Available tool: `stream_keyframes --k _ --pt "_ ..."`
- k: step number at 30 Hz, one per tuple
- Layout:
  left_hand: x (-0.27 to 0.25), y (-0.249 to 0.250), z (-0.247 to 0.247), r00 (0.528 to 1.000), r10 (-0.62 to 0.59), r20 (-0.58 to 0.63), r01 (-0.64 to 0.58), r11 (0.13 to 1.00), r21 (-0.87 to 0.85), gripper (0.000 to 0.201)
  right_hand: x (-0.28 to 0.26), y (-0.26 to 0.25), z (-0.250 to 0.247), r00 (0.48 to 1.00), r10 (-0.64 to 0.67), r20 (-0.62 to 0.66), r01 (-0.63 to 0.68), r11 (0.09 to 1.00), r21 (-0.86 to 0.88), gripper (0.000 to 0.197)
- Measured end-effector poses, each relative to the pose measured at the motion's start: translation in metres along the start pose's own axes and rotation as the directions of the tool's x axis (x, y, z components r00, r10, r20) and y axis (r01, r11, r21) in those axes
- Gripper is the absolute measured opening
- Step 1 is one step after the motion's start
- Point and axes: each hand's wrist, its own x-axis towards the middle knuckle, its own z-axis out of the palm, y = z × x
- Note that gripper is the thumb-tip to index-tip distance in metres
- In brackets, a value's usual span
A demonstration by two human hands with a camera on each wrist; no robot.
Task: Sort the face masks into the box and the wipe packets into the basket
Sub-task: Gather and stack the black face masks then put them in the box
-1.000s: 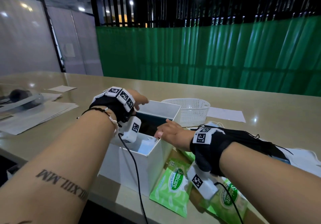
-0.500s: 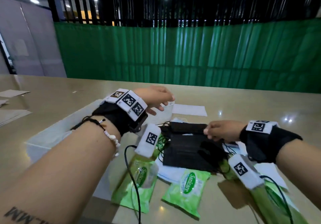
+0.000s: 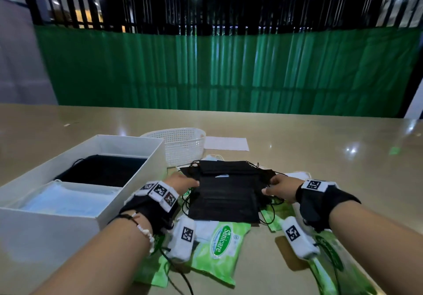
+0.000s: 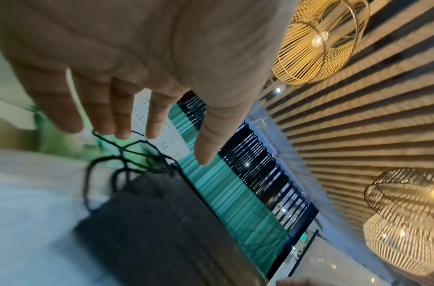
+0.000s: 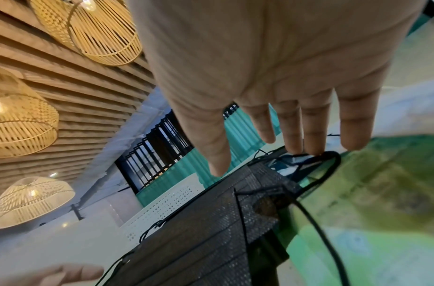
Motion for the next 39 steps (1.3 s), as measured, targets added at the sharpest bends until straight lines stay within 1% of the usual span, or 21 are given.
stream_keyframes --k 1,2,3,5,8,11,13,15,16,17,18,20,23,25,28,29,32,33,34,36,39 --pt "0.002 -0.007 0.004 1.000 -0.021 -0.009 0.021 1.000 -0.008 0.046 0.003 0.000 0.001 1.000 -0.001 -0.011 0.001 1.000 -0.008 0.039" --pt "0.004 -0.011 0.007 0.999 -0.038 -0.022 0.038 0.999 -0.011 0.033 0.006 0.000 0.002 1.000 0.006 -0.016 -0.007 1.000 -0.014 0.045" --pt "0.004 -0.015 0.010 0.998 -0.041 -0.038 0.041 0.999 -0.004 0.025 0.009 0.000 0.003 1.000 0.015 -0.017 -0.016 1.000 -0.015 0.051" --pt "0.004 -0.018 0.014 0.998 -0.048 -0.042 0.049 0.998 0.034 0.032 0.012 -0.001 0.005 1.000 0.028 -0.010 -0.028 1.000 0.008 0.057" --pt "0.001 -0.018 0.017 0.999 -0.047 -0.028 0.048 0.997 0.053 0.033 0.013 -0.005 0.007 0.999 0.026 -0.024 -0.024 0.997 0.067 0.052" --pt "-0.001 -0.019 0.017 1.000 -0.017 -0.025 0.019 0.997 0.068 0.030 0.014 -0.006 0.008 0.999 -0.003 -0.045 0.007 0.995 0.102 0.053" --pt "-0.001 -0.018 0.016 1.000 0.005 -0.012 -0.005 0.999 0.052 0.021 0.014 -0.004 0.009 0.999 -0.030 -0.030 0.033 0.996 0.086 0.044" --pt "0.000 -0.016 0.016 1.000 0.020 -0.006 -0.020 0.999 0.046 0.021 0.012 -0.003 0.010 0.999 -0.047 -0.022 0.049 0.994 0.103 0.026" --pt "0.000 -0.016 0.016 1.000 0.028 0.001 -0.028 0.998 0.052 0.018 0.010 -0.003 0.011 0.998 -0.055 -0.017 0.057 0.991 0.121 0.021" --pt "0.001 -0.016 0.016 0.999 0.034 0.007 -0.034 0.998 0.053 0.013 0.011 -0.001 0.013 0.997 -0.071 -0.014 0.072 0.987 0.144 0.021" --pt "0.002 -0.015 0.017 0.999 0.041 0.003 -0.041 0.998 0.039 0.012 0.010 0.000 0.014 0.996 -0.087 -0.004 0.086 0.982 0.170 0.023" --pt "0.005 -0.016 0.019 0.998 0.052 -0.040 -0.051 0.999 0.013 0.028 0.008 0.001 0.015 0.991 -0.131 0.026 0.121 0.963 0.243 0.025" --pt "0.008 -0.016 0.021 0.997 0.049 -0.064 -0.051 0.998 -0.024 0.035 0.007 0.001 0.019 0.988 -0.154 0.024 0.140 0.945 0.295 0.014" --pt "0.011 -0.017 0.023 0.995 0.062 -0.080 -0.066 0.997 -0.042 0.036 0.007 0.000 0.019 0.988 -0.146 -0.058 0.156 0.947 0.281 0.008" --pt "0.021 -0.023 0.025 0.989 0.070 -0.132 -0.080 0.994 -0.073 0.035 0.009 0.003 0.010 0.971 -0.111 -0.214 0.180 0.924 0.338 0.015" --pt "0.023 -0.025 0.026 0.986 0.064 -0.152 -0.077 0.994 -0.081 0.036 0.008 0.003 0.005 0.963 -0.092 -0.255 0.183 0.914 0.362 0.014" --pt "0.025 -0.027 0.025 0.975 0.034 -0.221 -0.066 0.988 -0.140 0.031 0.005 0.007 -0.010 0.949 -0.032 -0.312 0.159 0.906 0.392 0.015" --pt "0.026 -0.027 0.025 0.973 0.002 -0.231 -0.054 0.975 -0.217 0.025 0.005 0.008 -0.016 0.943 -0.030 -0.330 0.152 0.924 0.350 0.016" --pt "0.026 -0.026 0.025 0.971 -0.013 -0.239 -0.047 0.969 -0.242 0.020 0.005 0.010 -0.022 0.932 -0.037 -0.361 0.145 0.950 0.277 0.019" --pt "0.026 -0.019 0.024 0.977 0.001 -0.213 -0.079 0.930 -0.359 0.022 0.005 0.013 -0.033 0.903 -0.045 -0.427 0.132 0.976 0.176 0.025" --pt "0.024 -0.008 0.018 0.985 0.004 -0.174 -0.103 0.819 -0.564 0.026 0.003 0.016 -0.052 0.838 0.004 -0.545 0.146 0.962 0.232 0.028"
